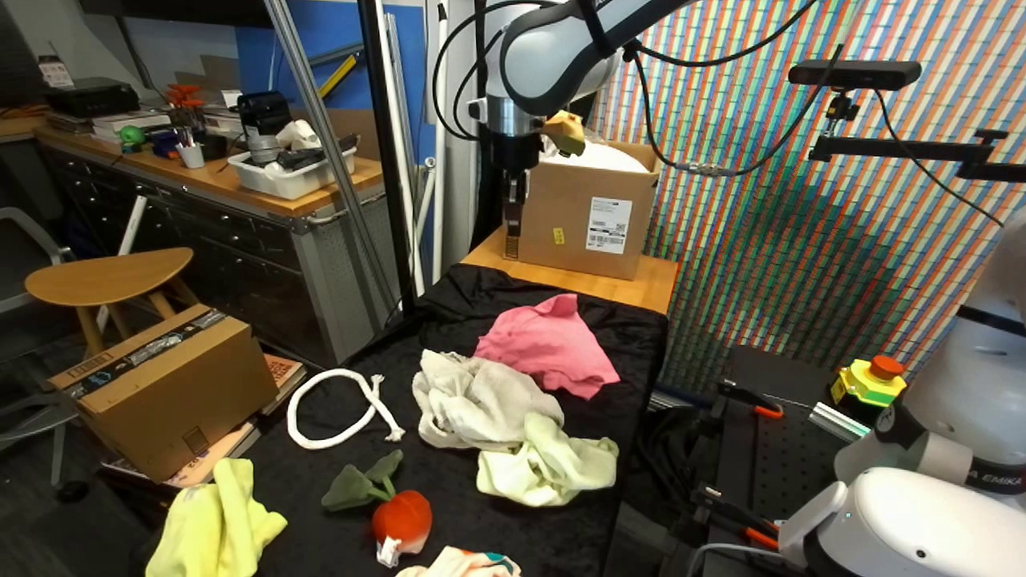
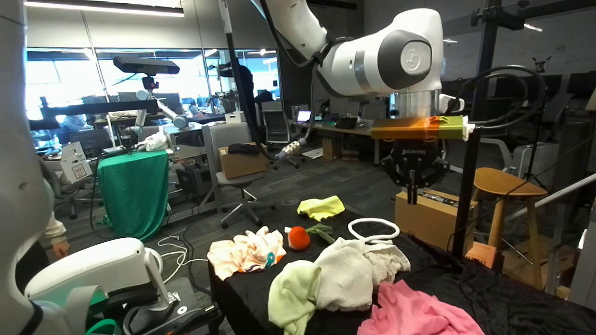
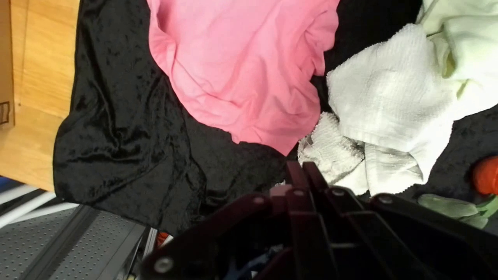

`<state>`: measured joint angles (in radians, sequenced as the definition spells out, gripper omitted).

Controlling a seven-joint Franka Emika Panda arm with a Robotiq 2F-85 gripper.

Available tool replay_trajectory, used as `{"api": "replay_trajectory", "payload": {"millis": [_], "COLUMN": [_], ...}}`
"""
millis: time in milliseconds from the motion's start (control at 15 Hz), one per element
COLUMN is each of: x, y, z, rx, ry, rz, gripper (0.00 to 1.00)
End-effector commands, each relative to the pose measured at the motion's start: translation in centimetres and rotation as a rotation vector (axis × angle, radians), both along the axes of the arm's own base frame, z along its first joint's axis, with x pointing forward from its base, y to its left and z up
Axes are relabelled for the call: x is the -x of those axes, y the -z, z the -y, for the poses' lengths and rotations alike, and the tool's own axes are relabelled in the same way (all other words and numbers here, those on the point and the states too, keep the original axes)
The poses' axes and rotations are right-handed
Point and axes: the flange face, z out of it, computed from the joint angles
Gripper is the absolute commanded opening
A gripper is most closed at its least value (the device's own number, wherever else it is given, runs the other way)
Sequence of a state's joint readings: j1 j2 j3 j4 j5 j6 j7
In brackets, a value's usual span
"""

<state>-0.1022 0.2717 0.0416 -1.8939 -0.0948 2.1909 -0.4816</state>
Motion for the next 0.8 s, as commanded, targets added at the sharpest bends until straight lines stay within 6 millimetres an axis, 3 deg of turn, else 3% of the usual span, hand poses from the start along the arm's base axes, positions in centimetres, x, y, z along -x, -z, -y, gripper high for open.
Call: {"api": "replay_trajectory", "payload": {"millis": [0,533,667,733], "x": [-0.1,-1.1,-1.5,-1.7], "y": [-0.2,2.9,4.1,4.9], "z": [-2.0,-11.5,-12.8,-13.0], "rx": [0.007,0.006,0.048,0.074], "ry": [-0.064,-0.147,-0.158,-0.151], "rz": [0.025,0.124,0.129,0.123], "gripper": [0.1,0.09,0.1,0.36]}}
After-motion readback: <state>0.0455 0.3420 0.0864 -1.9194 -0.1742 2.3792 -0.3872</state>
